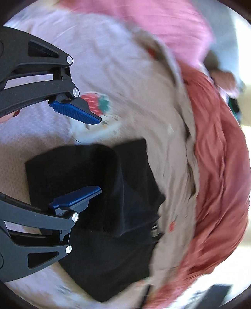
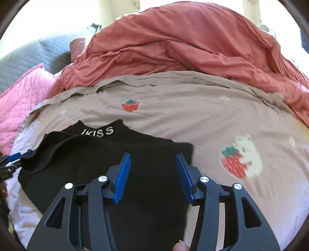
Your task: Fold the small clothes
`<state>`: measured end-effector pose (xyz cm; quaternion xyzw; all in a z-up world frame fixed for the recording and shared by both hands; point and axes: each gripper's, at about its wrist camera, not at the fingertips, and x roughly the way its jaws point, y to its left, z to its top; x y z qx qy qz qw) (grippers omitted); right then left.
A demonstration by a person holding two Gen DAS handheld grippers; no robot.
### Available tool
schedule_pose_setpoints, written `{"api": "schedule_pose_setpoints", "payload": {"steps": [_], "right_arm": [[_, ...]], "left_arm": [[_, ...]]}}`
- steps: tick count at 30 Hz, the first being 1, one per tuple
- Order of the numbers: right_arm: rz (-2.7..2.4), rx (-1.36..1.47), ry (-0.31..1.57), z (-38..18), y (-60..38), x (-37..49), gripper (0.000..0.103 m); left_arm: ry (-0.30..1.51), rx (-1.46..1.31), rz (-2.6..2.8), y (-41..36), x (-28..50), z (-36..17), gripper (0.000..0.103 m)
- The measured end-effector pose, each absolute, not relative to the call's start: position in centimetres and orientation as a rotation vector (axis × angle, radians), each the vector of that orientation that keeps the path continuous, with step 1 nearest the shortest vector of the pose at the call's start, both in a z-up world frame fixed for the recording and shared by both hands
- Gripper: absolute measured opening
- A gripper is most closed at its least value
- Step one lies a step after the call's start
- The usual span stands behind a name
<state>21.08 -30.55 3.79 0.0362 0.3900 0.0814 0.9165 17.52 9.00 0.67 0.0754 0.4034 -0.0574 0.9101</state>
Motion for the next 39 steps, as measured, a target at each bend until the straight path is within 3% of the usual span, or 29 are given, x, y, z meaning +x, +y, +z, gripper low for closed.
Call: {"api": "schedule_pose_setpoints", "payload": {"steps": [5,7,12,21,22,23,30,34,36,37,38,39], "right_arm": [[0.145,0.083,0.808,3.5,-32.2,20.7,0.049],[0.127,0.09,0.804,3.4,-32.7,21.0,0.054],[0.122,0.091,0.864,1.7,-32.8,23.3,0.054],[0.115,0.151,0.947,-1.2,-32.3,26.8,0.054],[0.112,0.168,0.958,-1.4,-32.3,27.0,0.052],[0.117,0.179,0.961,-1.4,-32.4,27.1,0.043],[0.104,0.163,0.925,-0.7,-32.5,26.5,0.022],[0.103,0.141,0.932,-0.7,-32.3,26.6,0.021],[0.087,0.15,0.935,-0.8,-32.5,26.8,0.026],[0.08,0.151,0.939,-0.9,-32.7,26.9,0.03],[0.08,0.156,0.946,-1.1,-32.7,27.0,0.028],[0.084,0.162,0.952,-1.3,-32.7,27.1,0.026]], "left_arm": [[0.854,0.201,-0.133,6.3,20.5,-0.3,0.058],[0.879,0.074,-0.09,7.1,22.7,-0.4,0.058],[0.843,-0.314,-0.041,12.1,24.7,-0.5,0.052],[0.904,-0.311,-0.15,12.5,25.8,-2.2,0.055],[0.898,-0.327,-0.16,12.4,25.9,-2.1,0.054],[0.892,-0.317,-0.167,12.0,26.0,-1.9,0.053],[0.855,-0.182,-0.146,9.3,26.1,-1.2,0.049],[0.893,-0.181,-0.098,9.7,26.9,-2.9,0.051],[0.888,-0.225,-0.109,10.3,26.9,-3.0,0.05],[0.887,-0.232,-0.112,10.4,26.9,-3.0,0.048],[0.886,-0.236,-0.118,10.4,26.8,-2.9,0.036],[0.887,-0.239,-0.126,10.2,26.8,-2.9,0.016]]}}
